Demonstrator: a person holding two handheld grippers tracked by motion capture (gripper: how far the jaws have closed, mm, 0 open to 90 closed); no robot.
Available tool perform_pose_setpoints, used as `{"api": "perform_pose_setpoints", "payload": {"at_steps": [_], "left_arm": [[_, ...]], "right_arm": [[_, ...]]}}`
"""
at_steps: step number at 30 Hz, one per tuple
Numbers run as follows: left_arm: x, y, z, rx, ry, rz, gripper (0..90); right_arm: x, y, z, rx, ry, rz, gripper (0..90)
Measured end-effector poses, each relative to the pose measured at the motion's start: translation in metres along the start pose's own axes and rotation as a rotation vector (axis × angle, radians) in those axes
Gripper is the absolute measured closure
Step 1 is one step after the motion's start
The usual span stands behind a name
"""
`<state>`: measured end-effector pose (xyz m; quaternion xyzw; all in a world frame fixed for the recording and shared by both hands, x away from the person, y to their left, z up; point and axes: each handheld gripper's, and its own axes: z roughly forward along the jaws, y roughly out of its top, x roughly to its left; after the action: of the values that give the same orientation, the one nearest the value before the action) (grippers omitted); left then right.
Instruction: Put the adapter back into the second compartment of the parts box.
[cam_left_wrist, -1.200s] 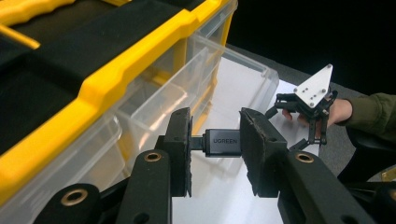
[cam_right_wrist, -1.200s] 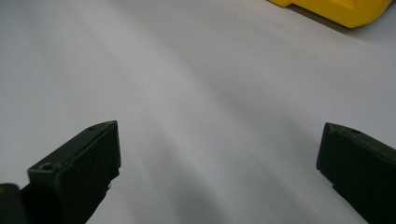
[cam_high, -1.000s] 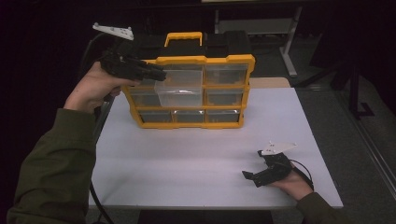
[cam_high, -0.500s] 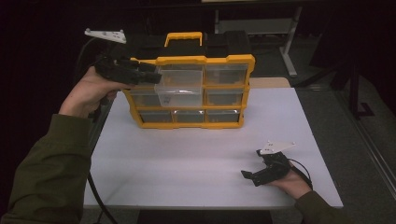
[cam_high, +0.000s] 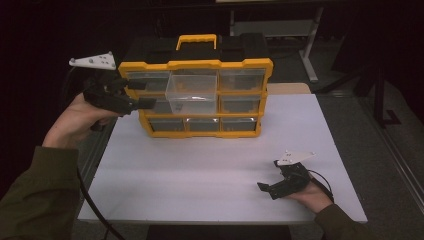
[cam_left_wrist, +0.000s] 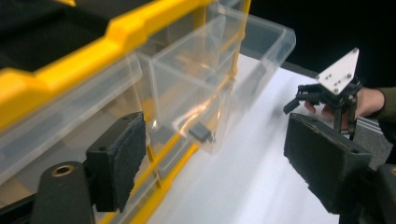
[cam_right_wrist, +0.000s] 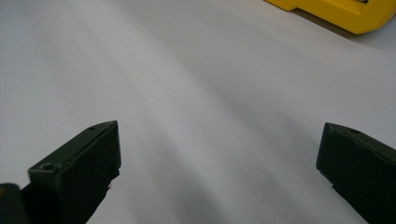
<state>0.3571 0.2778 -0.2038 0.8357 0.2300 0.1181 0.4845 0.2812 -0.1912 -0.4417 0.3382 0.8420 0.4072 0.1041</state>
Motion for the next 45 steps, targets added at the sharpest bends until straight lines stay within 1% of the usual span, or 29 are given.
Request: {"api": "perform_pose_setpoints", "payload": {"at_steps": [4, 6, 7, 8, 9, 10, 11, 13, 15, 18, 19, 20, 22, 23, 24, 26, 29, 30, 31, 32, 34, 35, 38, 39, 41, 42, 45], "left_arm": [[-0.002, -0.017, 0.005, 0.011, 0.018, 0.0, 14.7], [-0.003, -0.025, 0.008, 0.012, 0.021, 0.002, 14.1], [-0.003, -0.025, 0.008, 0.012, 0.021, 0.002, 13.9], [-0.005, -0.032, 0.011, 0.018, 0.033, 0.006, 13.6], [-0.005, -0.032, 0.011, 0.018, 0.033, 0.006, 13.3], [-0.008, -0.04, 0.013, 0.017, 0.043, 0.011, 13.3], [-0.009, -0.043, 0.015, 0.016, 0.044, 0.006, 13.0], [-0.011, -0.05, 0.019, 0.022, 0.059, 0.011, 12.1], [-0.012, -0.057, 0.022, 0.024, 0.064, 0.009, 10.7], [-0.015, -0.067, 0.026, 0.02, 0.077, 0.01, 9.4], [-0.015, -0.067, 0.026, 0.02, 0.077, 0.01, 9.4], [-0.016, -0.073, 0.029, 0.015, 0.085, 0.014, 8.8], [-0.017, -0.076, 0.03, 0.017, 0.088, 0.017, 8.1], [-0.019, -0.082, 0.031, 0.004, 0.092, 0.019, 7.6], [-0.019, -0.082, 0.031, 0.004, 0.092, 0.019, 7.1], [-0.02, -0.089, 0.033, -0.003, 0.086, 0.01, 6.6], [-0.024, -0.101, 0.036, -0.005, 0.091, 0.005, 4.6], [-0.025, -0.104, 0.037, -0.003, 0.094, 0.007, 3.8], [-0.028, -0.111, 0.041, 0.002, 0.095, 0.007, 2.8], [-0.029, -0.114, 0.043, 0.004, 0.095, 0.008, 2.2], [-0.03, -0.117, 0.044, 0.006, 0.096, 0.01, 1.8], [-0.033, -0.123, 0.047, 0.007, 0.094, 0.009, 1.4], [-0.036, -0.13, 0.05, 0.005, 0.099, 0.017, 1.0], [-0.039, -0.138, 0.053, -0.004, 0.1, 0.015, 1.0], [-0.041, -0.146, 0.057, -0.003, 0.094, 0.002, 0.0], [-0.041, -0.146, 0.057, -0.003, 0.094, 0.002, 0.0], [-0.043, -0.157, 0.062, 0.007, 0.095, -0.007, 0.0]], "right_arm": [[0.001, 0.0, 0.0, 0.002, -0.002, -0.001, 0.0], [0.001, 0.0, 0.0, 0.001, -0.002, 0.001, 0.0], [0.001, 0.0, 0.0, 0.001, -0.003, 0.002, 0.0], [0.001, 0.0, 0.0, 0.001, -0.003, 0.001, 0.0], [0.001, 0.0, 0.0, 0.002, -0.003, 0.001, 0.0], [0.001, 0.0, 0.0, 0.002, -0.004, -0.001, 0.0], [0.001, 0.0, 0.0, 0.002, -0.004, 0.001, 0.0], [0.001, 0.0, 0.0, 0.002, -0.004, 0.001, 0.0], [0.001, 0.0, 0.0, 0.003, -0.005, -0.001, 0.0], [0.001, 0.0, 0.0, 0.003, -0.005, -0.002, 0.0], [0.001, 0.0, 0.0, 0.003, -0.004, 0.0, 0.0], [0.001, 0.0, -0.001, 0.002, -0.004, -0.001, 0.0], [0.001, 0.0, -0.001, 0.001, -0.005, -0.001, 0.0], [0.001, 0.0, -0.001, 0.0, -0.005, -0.002, 0.0], [0.001, 0.0, -0.001, 0.0, -0.006, -0.004, 0.0], [0.001, 0.0, -0.001, 0.0, -0.006, -0.003, 0.0], [0.001, 0.0, -0.001, 0.001, -0.005, -0.002, 0.0], [0.001, 0.0, -0.001, 0.002, -0.004, 0.0, 0.0], [0.001, 0.0, -0.001, 0.001, -0.005, -0.002, 0.0], [0.001, 0.0, -0.001, 0.0, -0.006, -0.003, 0.0], [0.001, 0.0, -0.001, 0.001, -0.006, -0.004, 0.0], [0.001, -0.001, -0.001, 0.002, -0.006, -0.002, 0.0], [0.001, -0.001, -0.001, 0.003, -0.005, -0.003, 0.0], [0.001, -0.001, -0.001, 0.004, -0.006, -0.005, 0.0], [0.001, -0.001, -0.001, 0.003, -0.006, -0.004, 0.0], [0.001, -0.001, -0.001, 0.003, -0.006, -0.004, 0.0], [0.001, -0.001, -0.001, 0.003, -0.006, -0.004, 0.0]]}}
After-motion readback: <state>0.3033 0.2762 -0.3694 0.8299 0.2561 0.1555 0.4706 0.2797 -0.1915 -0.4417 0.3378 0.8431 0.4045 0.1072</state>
